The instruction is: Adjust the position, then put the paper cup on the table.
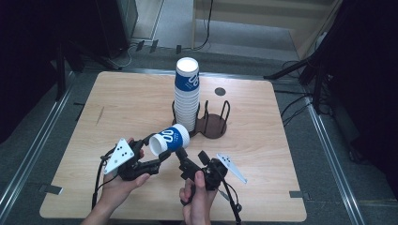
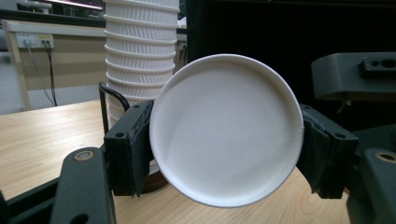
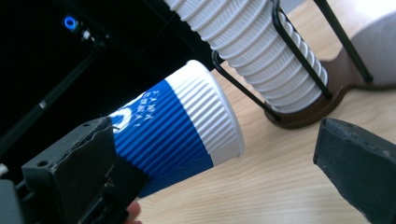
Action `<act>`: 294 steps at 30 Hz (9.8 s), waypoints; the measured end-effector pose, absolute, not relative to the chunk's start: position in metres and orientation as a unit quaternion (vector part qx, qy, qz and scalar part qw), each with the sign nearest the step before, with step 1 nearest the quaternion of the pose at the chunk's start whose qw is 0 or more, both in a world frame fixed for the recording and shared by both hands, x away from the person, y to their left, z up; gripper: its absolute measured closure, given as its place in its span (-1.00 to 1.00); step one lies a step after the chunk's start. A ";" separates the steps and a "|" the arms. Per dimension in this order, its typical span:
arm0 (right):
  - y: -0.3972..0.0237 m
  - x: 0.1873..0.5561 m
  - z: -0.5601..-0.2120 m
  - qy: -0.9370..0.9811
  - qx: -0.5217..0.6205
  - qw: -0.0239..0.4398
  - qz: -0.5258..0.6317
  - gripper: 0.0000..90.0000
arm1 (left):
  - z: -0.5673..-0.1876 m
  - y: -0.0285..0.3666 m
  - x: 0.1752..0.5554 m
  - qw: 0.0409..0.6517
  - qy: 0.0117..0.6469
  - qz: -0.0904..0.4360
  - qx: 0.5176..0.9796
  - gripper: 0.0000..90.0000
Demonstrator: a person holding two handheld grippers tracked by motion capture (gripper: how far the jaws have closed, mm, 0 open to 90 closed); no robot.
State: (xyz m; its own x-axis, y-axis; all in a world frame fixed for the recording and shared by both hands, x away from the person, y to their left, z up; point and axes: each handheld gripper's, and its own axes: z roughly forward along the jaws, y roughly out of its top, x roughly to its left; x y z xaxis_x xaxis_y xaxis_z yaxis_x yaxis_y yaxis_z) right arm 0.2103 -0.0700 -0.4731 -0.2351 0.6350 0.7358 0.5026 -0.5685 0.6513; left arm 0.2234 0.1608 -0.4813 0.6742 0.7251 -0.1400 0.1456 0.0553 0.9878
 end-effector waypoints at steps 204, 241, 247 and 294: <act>-0.181 0.283 -0.471 0.525 0.515 0.406 0.542 -0.52 | -0.545 0.309 0.197 0.444 0.547 0.300 0.643 -1.00; -0.215 0.350 -0.517 0.545 0.526 0.451 0.471 -0.52 | -0.551 0.311 0.199 0.453 0.559 0.293 0.630 -1.00; -0.222 0.361 -0.528 0.550 0.536 0.449 0.457 -0.52 | -0.551 0.312 0.199 0.455 0.559 0.291 0.629 -1.00; -0.232 0.367 -0.535 0.597 0.561 0.381 0.429 -0.93 | -0.552 0.311 0.200 0.457 0.560 0.288 0.628 -1.00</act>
